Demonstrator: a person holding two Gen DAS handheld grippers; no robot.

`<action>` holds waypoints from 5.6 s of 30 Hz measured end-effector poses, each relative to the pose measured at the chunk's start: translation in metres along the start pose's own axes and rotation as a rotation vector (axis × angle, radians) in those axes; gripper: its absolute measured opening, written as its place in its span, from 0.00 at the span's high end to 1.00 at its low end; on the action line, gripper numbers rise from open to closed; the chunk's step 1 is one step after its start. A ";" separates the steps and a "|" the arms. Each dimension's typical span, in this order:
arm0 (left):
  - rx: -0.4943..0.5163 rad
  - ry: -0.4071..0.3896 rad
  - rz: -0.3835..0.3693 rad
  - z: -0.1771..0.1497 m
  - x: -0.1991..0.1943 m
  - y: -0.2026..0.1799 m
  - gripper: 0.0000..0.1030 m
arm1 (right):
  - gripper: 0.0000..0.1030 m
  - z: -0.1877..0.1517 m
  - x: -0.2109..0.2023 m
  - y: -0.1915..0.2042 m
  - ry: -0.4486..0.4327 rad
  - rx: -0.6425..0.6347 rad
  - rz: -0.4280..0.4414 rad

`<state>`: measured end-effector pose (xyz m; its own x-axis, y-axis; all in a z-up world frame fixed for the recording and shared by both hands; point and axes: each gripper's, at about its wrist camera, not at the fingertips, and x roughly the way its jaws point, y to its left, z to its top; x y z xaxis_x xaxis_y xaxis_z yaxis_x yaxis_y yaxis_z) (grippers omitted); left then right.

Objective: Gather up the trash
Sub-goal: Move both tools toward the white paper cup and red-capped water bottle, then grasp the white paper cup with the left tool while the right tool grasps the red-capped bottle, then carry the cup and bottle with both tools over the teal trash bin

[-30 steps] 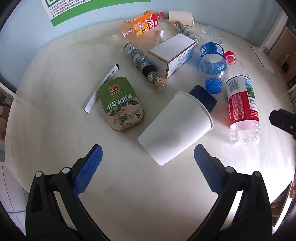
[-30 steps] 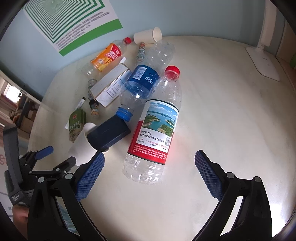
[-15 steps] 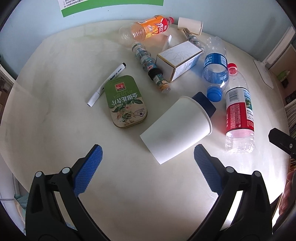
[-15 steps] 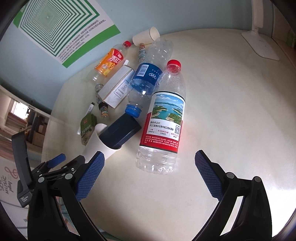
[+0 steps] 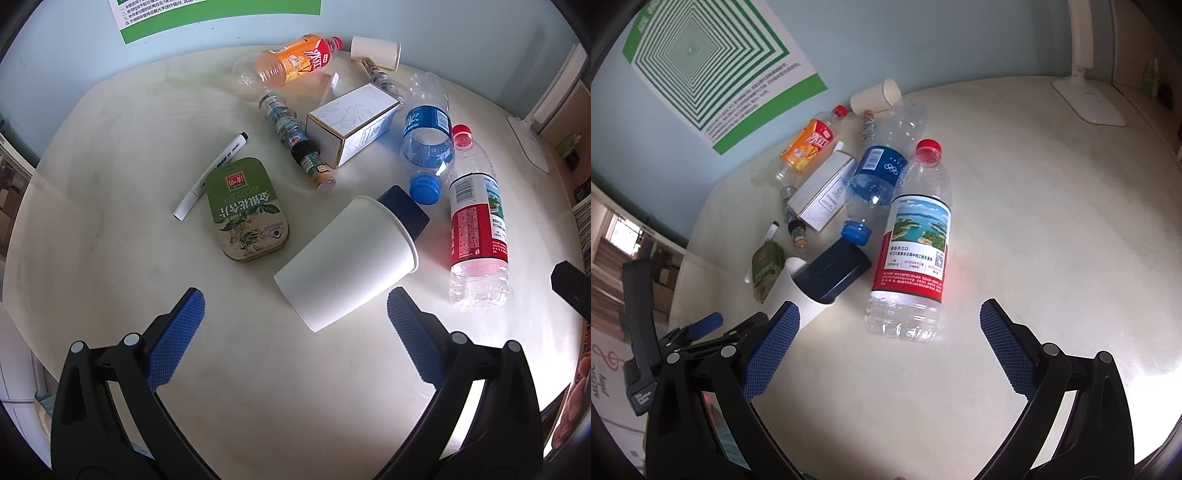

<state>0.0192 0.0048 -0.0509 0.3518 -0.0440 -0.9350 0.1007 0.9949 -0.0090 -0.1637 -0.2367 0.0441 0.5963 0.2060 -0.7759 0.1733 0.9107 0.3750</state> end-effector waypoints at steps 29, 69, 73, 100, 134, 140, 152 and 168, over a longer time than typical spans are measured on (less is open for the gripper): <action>0.035 0.006 -0.011 0.003 0.002 -0.002 0.06 | 0.06 0.011 0.015 0.002 0.102 -0.152 -0.051; 0.243 0.075 -0.260 0.002 0.023 -0.013 0.48 | 0.36 0.037 0.091 -0.033 0.322 0.029 0.059; 0.230 0.065 -0.275 0.001 0.010 -0.011 0.48 | 0.37 0.041 0.072 -0.041 0.298 0.050 0.089; 0.221 0.120 -0.219 -0.013 0.051 -0.019 0.42 | 0.37 0.026 0.089 -0.063 0.339 0.002 0.009; -0.141 -0.018 -0.104 -0.065 -0.054 0.035 0.46 | 0.39 0.018 0.000 -0.015 0.459 -0.159 0.467; -0.392 -0.064 0.002 -0.136 -0.089 0.102 0.46 | 0.39 0.000 0.018 0.083 0.575 -0.412 0.552; -0.797 -0.040 0.160 -0.336 -0.133 0.270 0.46 | 0.39 -0.160 0.051 0.297 0.805 -0.763 0.629; -1.015 0.108 0.123 -0.528 -0.066 0.397 0.45 | 0.39 -0.443 0.180 0.472 1.201 -1.058 0.486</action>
<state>-0.4555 0.4510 -0.1799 0.2154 0.0222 -0.9763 -0.7826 0.6018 -0.1590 -0.3219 0.3890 -0.1429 -0.5533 0.2057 -0.8072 -0.7029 0.4047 0.5849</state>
